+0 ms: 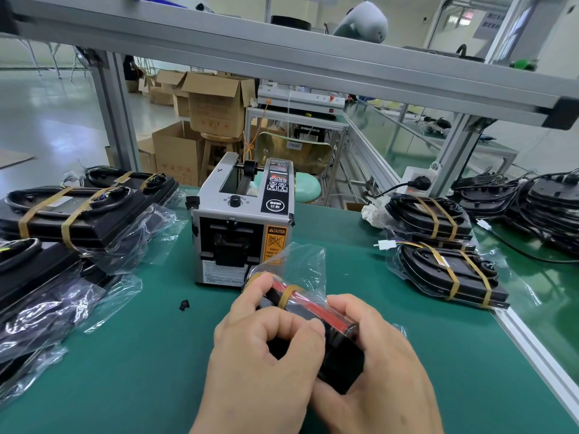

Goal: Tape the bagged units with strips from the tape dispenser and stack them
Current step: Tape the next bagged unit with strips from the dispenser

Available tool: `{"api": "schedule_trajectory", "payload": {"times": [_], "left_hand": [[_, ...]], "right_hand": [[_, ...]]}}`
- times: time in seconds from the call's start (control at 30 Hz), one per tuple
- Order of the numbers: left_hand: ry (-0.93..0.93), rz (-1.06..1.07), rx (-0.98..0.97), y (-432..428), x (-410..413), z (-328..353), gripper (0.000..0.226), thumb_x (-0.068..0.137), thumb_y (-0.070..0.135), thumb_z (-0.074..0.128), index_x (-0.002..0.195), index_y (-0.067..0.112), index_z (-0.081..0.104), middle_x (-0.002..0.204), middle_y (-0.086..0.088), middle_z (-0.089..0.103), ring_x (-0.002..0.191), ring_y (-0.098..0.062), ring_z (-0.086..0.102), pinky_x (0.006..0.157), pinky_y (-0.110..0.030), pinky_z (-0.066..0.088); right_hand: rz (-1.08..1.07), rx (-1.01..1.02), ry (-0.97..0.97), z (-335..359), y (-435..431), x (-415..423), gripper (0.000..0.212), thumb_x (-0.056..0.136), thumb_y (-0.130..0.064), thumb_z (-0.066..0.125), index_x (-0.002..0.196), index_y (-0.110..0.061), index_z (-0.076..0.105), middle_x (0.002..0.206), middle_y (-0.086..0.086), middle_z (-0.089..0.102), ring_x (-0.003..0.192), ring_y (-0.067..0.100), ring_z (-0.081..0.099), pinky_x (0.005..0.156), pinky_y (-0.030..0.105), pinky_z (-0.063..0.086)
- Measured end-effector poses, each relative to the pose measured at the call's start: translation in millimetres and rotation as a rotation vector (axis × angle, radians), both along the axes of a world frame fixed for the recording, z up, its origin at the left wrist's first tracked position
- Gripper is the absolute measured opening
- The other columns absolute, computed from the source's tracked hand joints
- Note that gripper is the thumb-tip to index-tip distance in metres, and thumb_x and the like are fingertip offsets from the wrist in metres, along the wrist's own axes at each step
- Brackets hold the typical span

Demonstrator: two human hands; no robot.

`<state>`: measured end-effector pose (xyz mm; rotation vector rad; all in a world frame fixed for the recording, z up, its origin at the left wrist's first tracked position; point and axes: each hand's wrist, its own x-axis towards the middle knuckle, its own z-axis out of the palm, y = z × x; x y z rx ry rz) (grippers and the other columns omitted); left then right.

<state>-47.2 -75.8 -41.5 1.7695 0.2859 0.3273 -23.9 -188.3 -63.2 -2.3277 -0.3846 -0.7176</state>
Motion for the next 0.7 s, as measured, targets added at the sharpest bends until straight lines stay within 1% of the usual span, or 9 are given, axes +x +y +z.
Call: {"api": "schedule_trajectory", "payload": {"times": [0.1,0.17,0.23,0.3,0.4,0.47,0.53,0.63,0.7], "left_hand": [[0.014,0.008,0.023,-2,0,0,0.004,0.058,0.041,0.067,0.055,0.04,0.067,0.129,0.04,0.038,0.129,0.002,0.037,0.081,-0.01,0.028],[0.031,0.004,0.022,-2,0,0,0.003,0.056,0.043,0.068,0.056,0.041,0.067,0.128,0.042,0.037,0.128,0.003,0.037,0.077,-0.004,0.027],[0.035,-0.001,0.017,0,1,-2,0.011,0.053,0.045,0.069,0.061,0.038,0.068,0.125,0.042,0.039,0.124,0.003,0.039,0.076,0.001,0.027],[0.023,0.006,0.019,5,3,-4,0.025,0.052,0.044,0.073,0.07,0.029,0.065,0.124,0.039,0.044,0.116,0.004,0.044,0.075,0.005,0.027],[-0.011,0.028,-0.008,8,7,-5,0.039,0.051,0.044,0.076,0.084,0.03,0.061,0.12,0.033,0.049,0.11,0.005,0.046,0.077,-0.001,0.032],[-0.022,0.035,0.001,7,9,-6,0.043,0.052,0.046,0.077,0.088,0.033,0.059,0.117,0.033,0.049,0.11,0.004,0.046,0.077,-0.004,0.033],[-0.033,0.049,-0.007,9,13,-10,0.031,0.057,0.044,0.077,0.082,0.037,0.06,0.112,0.031,0.052,0.106,0.005,0.048,0.076,-0.004,0.033],[-0.068,0.09,-0.012,16,21,-17,0.013,0.069,0.033,0.073,0.078,0.033,0.064,0.103,0.022,0.062,0.093,0.009,0.054,0.073,-0.004,0.036],[-0.087,0.106,-0.056,22,26,-21,0.009,0.077,0.022,0.07,0.079,0.029,0.066,0.088,0.017,0.068,0.081,0.009,0.058,0.066,-0.003,0.038]], "right_hand": [[0.006,-0.016,0.017,1,0,-1,0.065,0.05,-0.055,0.048,0.114,-0.045,0.04,0.106,-0.058,0.037,0.09,-0.037,0.031,0.078,0.051,0.055],[-0.002,-0.031,0.018,3,0,-2,0.062,0.05,-0.054,0.047,0.111,-0.05,0.039,0.105,-0.058,0.037,0.09,-0.037,0.03,0.077,0.051,0.055],[-0.007,-0.04,0.008,4,0,-2,0.058,0.05,-0.054,0.048,0.107,-0.06,0.036,0.107,-0.055,0.039,0.089,-0.036,0.031,0.076,0.05,0.056],[-0.005,-0.02,0.017,2,-1,-2,0.061,0.05,-0.055,0.051,0.11,-0.054,0.04,0.113,-0.046,0.042,0.09,-0.034,0.034,0.076,0.049,0.056],[0.01,-0.011,0.023,-1,-3,-2,0.065,0.05,-0.057,0.055,0.113,-0.041,0.047,0.113,-0.037,0.046,0.09,-0.029,0.039,0.076,0.045,0.057],[0.021,0.008,0.048,1,-4,-3,0.067,0.049,-0.058,0.056,0.113,-0.045,0.046,0.107,-0.036,0.051,0.089,-0.024,0.047,0.073,0.031,0.056],[0.052,0.06,0.124,2,-5,-4,0.071,0.045,-0.057,0.064,0.112,-0.054,0.041,0.103,-0.035,0.057,0.085,-0.009,0.06,0.069,0.018,0.052],[0.118,0.071,0.159,0,-8,-4,0.084,0.039,-0.046,0.074,0.114,-0.057,0.037,0.109,-0.035,0.056,0.086,-0.001,0.062,0.076,0.017,0.047],[0.163,0.076,0.195,2,-11,-3,0.084,0.039,-0.045,0.075,0.113,-0.06,0.038,0.107,-0.034,0.058,0.087,-0.002,0.062,0.078,0.016,0.047]]}}
